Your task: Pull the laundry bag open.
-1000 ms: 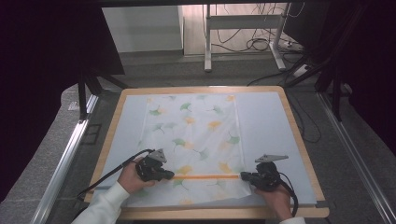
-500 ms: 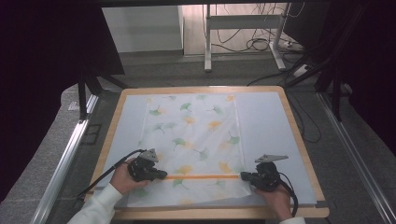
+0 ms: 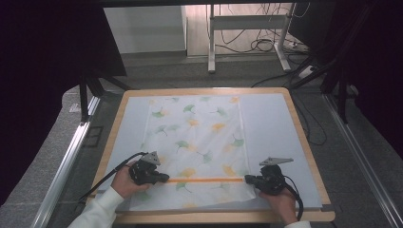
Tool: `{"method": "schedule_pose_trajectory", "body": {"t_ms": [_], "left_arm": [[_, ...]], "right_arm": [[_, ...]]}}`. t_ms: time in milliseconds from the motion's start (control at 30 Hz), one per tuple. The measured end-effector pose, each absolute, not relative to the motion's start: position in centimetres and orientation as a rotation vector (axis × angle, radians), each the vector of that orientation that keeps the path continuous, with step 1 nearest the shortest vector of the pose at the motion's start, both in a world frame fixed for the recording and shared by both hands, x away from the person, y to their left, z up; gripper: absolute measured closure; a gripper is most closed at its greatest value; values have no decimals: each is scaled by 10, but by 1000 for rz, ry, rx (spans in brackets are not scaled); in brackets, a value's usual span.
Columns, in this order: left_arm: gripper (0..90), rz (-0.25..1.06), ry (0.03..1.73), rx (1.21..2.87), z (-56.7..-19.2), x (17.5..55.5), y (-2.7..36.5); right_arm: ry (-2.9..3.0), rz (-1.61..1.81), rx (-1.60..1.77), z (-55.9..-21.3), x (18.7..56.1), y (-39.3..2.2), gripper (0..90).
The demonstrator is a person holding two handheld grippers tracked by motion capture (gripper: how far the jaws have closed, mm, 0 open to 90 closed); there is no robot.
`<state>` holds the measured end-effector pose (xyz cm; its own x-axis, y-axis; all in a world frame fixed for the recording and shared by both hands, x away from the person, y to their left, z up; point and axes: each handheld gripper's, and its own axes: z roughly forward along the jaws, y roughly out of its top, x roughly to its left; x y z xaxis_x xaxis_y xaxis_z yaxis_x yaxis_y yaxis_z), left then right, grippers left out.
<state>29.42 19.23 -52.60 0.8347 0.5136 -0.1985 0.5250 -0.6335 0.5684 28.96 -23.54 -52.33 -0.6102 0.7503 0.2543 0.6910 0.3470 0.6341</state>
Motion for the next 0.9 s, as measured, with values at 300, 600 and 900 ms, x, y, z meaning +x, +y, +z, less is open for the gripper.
{"method": "schedule_pose_trajectory", "body": {"t_ms": [300,600,900], "left_arm": [[900,-23,761,2378,-526,294,194],[900,-20,792,2360,-528,291,211],[900,-3,820,2352,-528,287,223]], "right_arm": [[2511,1119,1346,-523,290,-235,896],[2510,1119,1348,-523,290,-235,896],[2510,1122,1350,-523,290,-236,896]]}}
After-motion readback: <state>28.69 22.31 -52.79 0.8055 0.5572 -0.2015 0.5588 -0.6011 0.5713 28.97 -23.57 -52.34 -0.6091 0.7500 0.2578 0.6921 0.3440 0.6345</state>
